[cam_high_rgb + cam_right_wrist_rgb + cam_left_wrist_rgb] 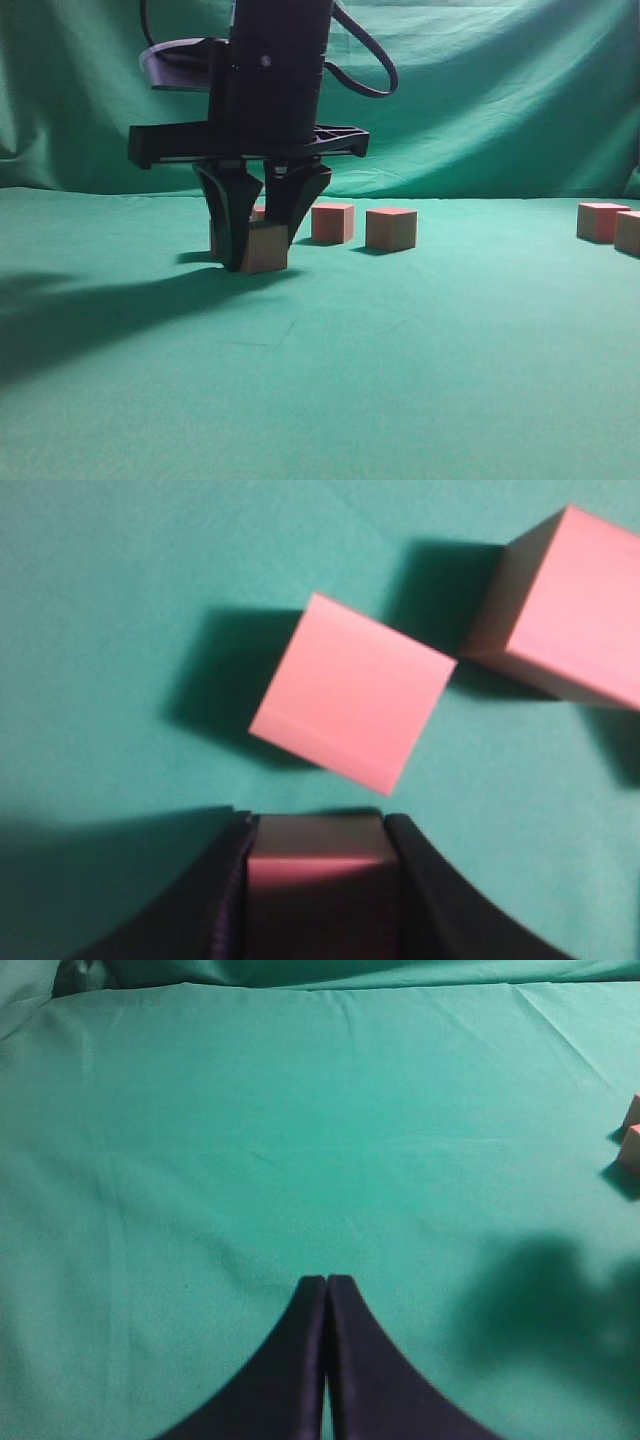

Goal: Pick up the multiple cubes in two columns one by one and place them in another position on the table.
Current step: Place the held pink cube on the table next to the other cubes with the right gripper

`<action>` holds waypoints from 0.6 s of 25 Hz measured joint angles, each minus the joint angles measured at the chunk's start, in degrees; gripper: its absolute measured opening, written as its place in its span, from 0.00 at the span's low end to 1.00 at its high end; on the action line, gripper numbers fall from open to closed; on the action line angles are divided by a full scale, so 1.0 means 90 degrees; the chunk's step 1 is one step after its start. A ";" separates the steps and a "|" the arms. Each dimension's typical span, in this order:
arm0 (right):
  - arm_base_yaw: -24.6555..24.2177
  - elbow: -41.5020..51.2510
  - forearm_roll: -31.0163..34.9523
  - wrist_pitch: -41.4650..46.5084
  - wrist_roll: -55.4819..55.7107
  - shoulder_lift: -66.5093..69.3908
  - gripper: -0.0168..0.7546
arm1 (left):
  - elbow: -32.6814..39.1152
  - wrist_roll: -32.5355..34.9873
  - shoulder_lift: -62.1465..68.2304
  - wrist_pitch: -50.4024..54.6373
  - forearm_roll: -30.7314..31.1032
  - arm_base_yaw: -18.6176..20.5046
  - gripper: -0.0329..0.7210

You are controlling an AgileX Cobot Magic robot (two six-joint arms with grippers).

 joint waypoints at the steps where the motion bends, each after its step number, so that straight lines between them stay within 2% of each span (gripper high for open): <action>1: 0.0000 0.0000 -0.0011 0.0000 0.0000 0.0000 0.39 | 0.0000 0.0000 0.0000 0.0000 0.0000 0.0000 0.04; 10: 0.0000 -0.0004 -0.0009 -0.0014 0.0000 0.0014 0.39 | 0.0000 0.0000 0.0000 0.0000 0.0000 0.0000 0.04; 11: 0.0000 -0.0004 -0.0009 -0.0014 0.0000 0.0014 0.46 | 0.0000 0.0000 0.0000 0.0000 0.0000 0.0000 0.04; 12: 0.0000 -0.0004 -0.0013 -0.0014 0.0000 0.0014 0.48 | 0.0000 0.0000 0.0000 0.0000 0.0000 0.0000 0.04; 13: 0.0000 -0.0004 -0.0013 -0.0014 0.0000 0.0014 0.47 | 0.0000 0.0000 0.0000 0.0000 0.0000 0.0000 0.04; 15: 0.0000 -0.0014 -0.0013 0.0049 -0.0012 0.0014 0.55 | 0.0000 0.0000 0.0000 0.0000 0.0000 0.0000 0.04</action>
